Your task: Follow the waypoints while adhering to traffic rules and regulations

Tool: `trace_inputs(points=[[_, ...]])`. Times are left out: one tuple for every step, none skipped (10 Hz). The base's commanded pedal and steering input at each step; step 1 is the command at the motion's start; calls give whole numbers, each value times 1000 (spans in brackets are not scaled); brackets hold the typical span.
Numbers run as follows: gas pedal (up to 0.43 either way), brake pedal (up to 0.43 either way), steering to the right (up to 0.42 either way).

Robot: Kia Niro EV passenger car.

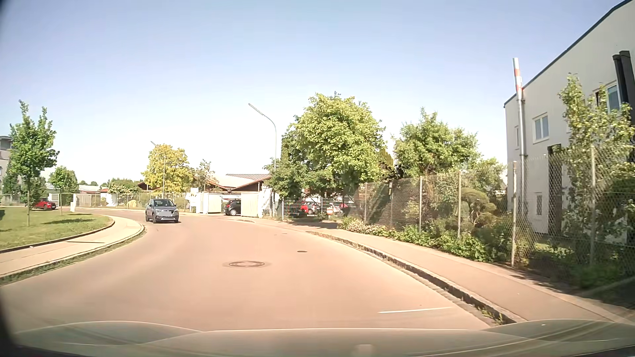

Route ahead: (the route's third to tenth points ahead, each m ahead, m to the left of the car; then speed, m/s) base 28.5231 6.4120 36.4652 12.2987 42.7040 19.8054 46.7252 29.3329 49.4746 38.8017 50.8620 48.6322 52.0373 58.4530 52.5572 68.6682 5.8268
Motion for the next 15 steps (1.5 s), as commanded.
trace_inputs(points=[[0, 0, -33], [0, 0, -34], [0, 0, -34], [0, 0, -36], [0, 0, -39], [0, 0, -46], [0, 0, -52], [8, 0, -52], [59, 0, -55], [59, 0, -59], [59, 0, -61], [20, 0, -67], [8, 0, -75], [8, 0, -83], [20, 0, -92]])
